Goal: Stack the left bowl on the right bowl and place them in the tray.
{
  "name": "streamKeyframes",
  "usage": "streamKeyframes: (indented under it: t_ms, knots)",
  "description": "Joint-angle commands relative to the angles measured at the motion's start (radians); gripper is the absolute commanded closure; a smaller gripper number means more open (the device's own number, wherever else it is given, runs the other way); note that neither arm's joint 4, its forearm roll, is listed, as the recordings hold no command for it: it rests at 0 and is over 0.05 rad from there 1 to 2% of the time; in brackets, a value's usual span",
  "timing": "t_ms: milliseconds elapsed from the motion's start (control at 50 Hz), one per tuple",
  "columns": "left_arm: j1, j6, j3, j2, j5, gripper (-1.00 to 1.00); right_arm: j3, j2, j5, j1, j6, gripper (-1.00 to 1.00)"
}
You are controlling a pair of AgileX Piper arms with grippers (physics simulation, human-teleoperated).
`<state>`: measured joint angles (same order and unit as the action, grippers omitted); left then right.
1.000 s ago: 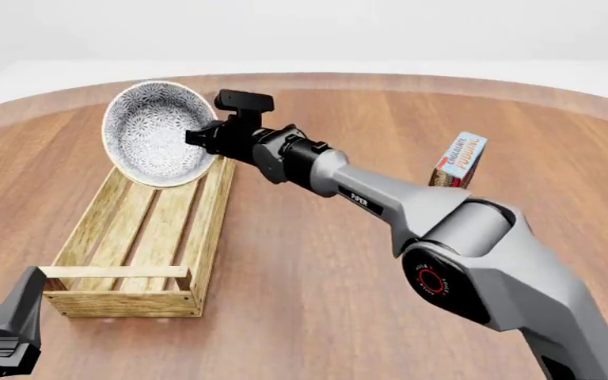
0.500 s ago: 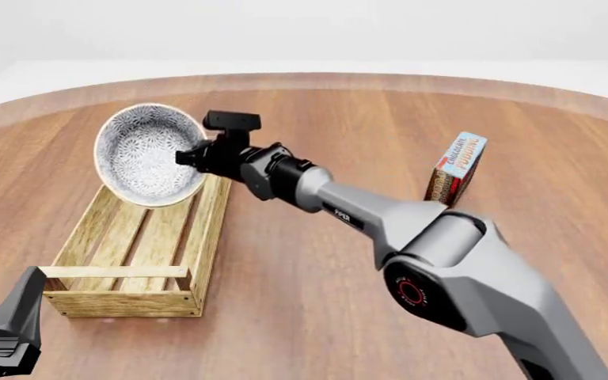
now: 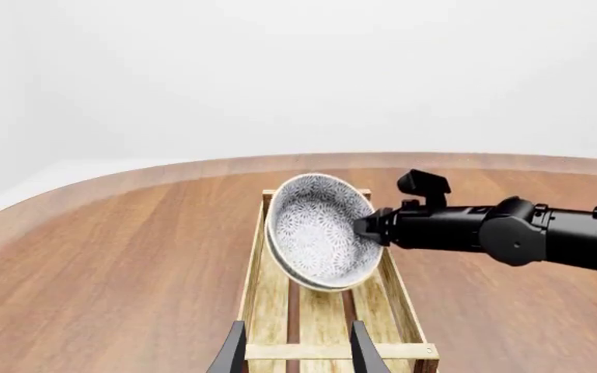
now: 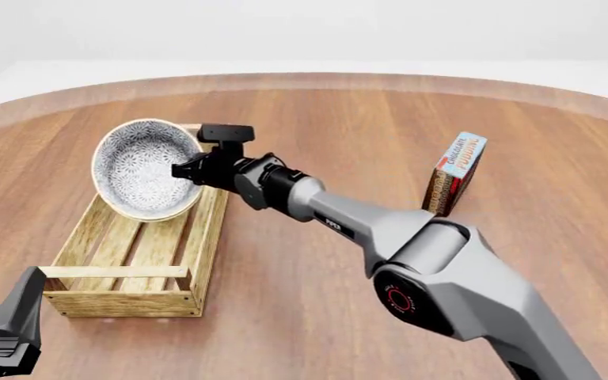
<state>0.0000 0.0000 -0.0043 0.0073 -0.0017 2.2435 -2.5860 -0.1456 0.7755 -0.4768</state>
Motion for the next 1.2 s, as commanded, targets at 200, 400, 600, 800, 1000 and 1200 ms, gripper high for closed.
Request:
streamKeyframes:
  t_ms: [200,400,600,800,1000,1200]
  knots:
    - [0.0,0.0,0.0,0.0,0.0,-1.0,0.03,-0.015,-0.014,0.009,0.003,1.0]
    - [0.0,0.0,0.0,0.0,0.0,-1.0,0.042,-0.029,-0.024,0.007,0.008,1.0]
    - [0.0,0.0,0.0,0.0,0.0,-1.0,0.046,-0.038,-0.031,0.006,0.009,1.0]
    - [0.0,0.0,0.0,0.0,0.0,-1.0,0.056,-0.05,-0.039,0.004,0.013,1.0]
    - [0.0,0.0,0.0,0.0,0.0,-1.0,0.056,-0.047,-0.042,-0.009,0.015,-1.0]
    - [0.0,0.0,0.0,0.0,0.0,-1.0,0.055,-0.044,-0.041,-0.007,0.013,-1.0]
